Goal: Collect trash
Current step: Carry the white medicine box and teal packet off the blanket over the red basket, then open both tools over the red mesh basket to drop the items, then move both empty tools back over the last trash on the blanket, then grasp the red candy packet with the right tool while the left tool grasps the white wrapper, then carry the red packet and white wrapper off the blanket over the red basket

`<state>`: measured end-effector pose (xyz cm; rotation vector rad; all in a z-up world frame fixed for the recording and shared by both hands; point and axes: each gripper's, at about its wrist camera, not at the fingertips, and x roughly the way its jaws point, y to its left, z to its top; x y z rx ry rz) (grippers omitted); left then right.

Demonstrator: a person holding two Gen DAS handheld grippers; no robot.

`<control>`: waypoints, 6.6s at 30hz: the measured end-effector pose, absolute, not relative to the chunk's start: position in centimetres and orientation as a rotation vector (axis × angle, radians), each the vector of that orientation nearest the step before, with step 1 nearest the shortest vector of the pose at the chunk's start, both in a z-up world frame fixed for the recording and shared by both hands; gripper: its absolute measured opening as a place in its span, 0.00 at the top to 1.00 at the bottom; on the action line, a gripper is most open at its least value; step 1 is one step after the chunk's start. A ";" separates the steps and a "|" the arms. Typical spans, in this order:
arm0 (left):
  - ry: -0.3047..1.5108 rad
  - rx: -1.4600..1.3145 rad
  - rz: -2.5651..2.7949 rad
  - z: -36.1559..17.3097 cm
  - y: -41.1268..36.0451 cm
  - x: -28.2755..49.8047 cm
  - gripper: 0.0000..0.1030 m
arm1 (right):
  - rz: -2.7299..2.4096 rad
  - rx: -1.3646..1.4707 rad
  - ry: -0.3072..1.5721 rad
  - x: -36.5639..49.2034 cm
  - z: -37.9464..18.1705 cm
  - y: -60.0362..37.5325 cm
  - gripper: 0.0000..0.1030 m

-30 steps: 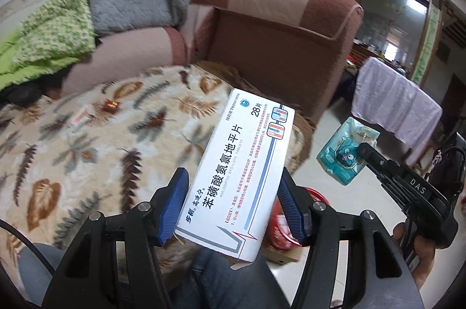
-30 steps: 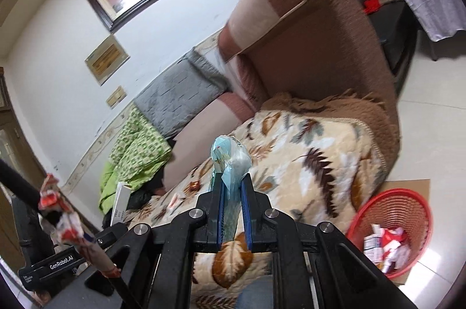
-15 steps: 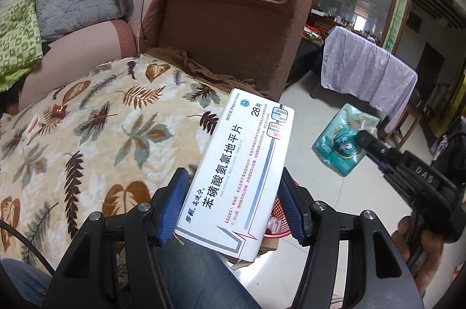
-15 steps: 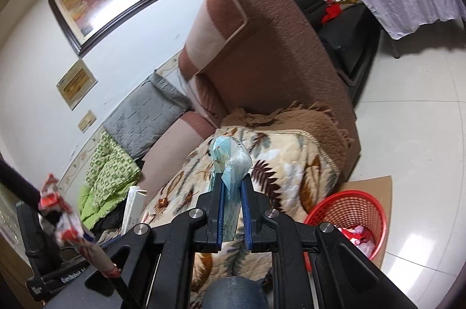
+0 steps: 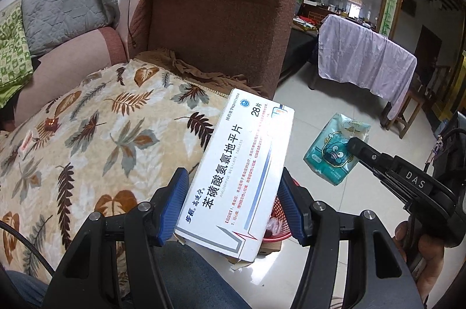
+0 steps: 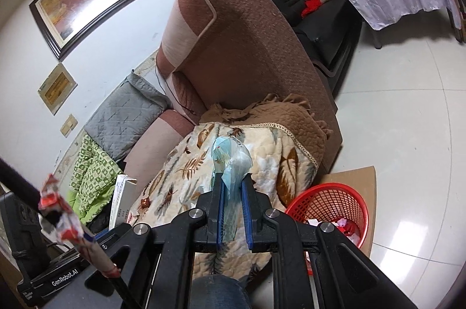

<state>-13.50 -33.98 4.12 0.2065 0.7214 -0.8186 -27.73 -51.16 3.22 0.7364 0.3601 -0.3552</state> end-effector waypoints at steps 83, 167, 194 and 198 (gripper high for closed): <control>0.691 -0.040 -0.164 3.3 -6.5 10.1 0.29 | 0.257 0.551 0.633 3.0 2.5 -33.1 0.24; 0.798 -0.147 -0.383 6.0 -8.3 11.9 0.81 | 0.207 0.834 0.563 0.7 -1.3 -33.0 0.71; 0.631 -0.047 -0.436 10.0 -12.8 -6.6 0.81 | 0.220 0.713 0.500 -11.6 4.2 -33.4 0.70; 0.633 -0.041 -0.445 10.1 -13.1 -7.0 0.81 | 0.209 0.700 0.499 -12.1 4.4 -33.7 0.70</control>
